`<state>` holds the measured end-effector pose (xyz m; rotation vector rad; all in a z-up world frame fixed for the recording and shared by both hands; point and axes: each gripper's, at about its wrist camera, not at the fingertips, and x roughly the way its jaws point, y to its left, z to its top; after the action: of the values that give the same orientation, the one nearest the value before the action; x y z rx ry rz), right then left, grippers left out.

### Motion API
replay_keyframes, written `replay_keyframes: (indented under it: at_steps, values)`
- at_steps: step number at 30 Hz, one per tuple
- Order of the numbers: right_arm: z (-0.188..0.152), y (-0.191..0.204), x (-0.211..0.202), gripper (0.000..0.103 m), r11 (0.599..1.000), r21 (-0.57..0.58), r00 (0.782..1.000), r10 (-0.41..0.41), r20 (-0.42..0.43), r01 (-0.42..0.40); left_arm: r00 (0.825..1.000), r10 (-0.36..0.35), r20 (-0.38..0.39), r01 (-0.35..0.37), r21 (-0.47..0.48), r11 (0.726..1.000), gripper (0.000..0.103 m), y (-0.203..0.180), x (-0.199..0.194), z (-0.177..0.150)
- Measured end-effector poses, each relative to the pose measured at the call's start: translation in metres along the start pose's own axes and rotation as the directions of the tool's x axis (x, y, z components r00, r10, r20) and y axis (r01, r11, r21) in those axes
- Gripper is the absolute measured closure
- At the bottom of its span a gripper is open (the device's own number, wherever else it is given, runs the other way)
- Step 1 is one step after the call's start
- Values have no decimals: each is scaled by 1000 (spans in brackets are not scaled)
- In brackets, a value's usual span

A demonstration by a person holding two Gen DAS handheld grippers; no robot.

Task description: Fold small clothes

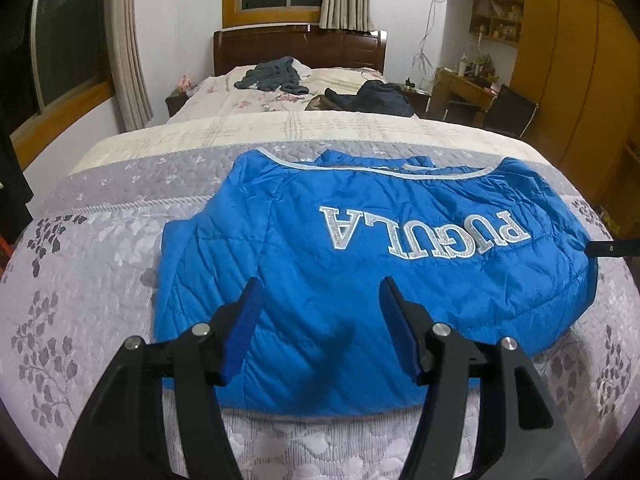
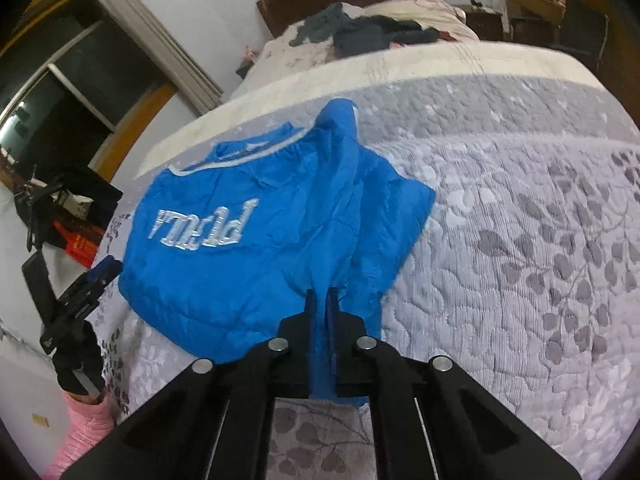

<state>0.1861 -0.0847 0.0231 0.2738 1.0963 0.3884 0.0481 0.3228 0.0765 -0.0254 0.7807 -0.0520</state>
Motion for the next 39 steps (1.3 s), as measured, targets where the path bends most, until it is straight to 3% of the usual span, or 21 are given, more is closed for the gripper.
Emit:
replay_keyframes:
  at_steps: [10,33,37,39]
  values:
    - [-7,-21,33,98,999,43,998,-6,-59,9,999,8,-34,-8,1,1000,43,1,18,-10]
    - [-13,-20,56,96,999,22,998,-39,-53,40,998,29,-51,-28,13,1000,41,3,33,-20]
    - [-10,-18,41,86,999,8,998,-42,-40,43,999,16,-45,-15,16,1000,41,-3,28,-19]
    - [-9,-21,35,65,1000,18,999,-25,-34,25,999,15,-39,-14,26,1000,41,-7,26,-18]
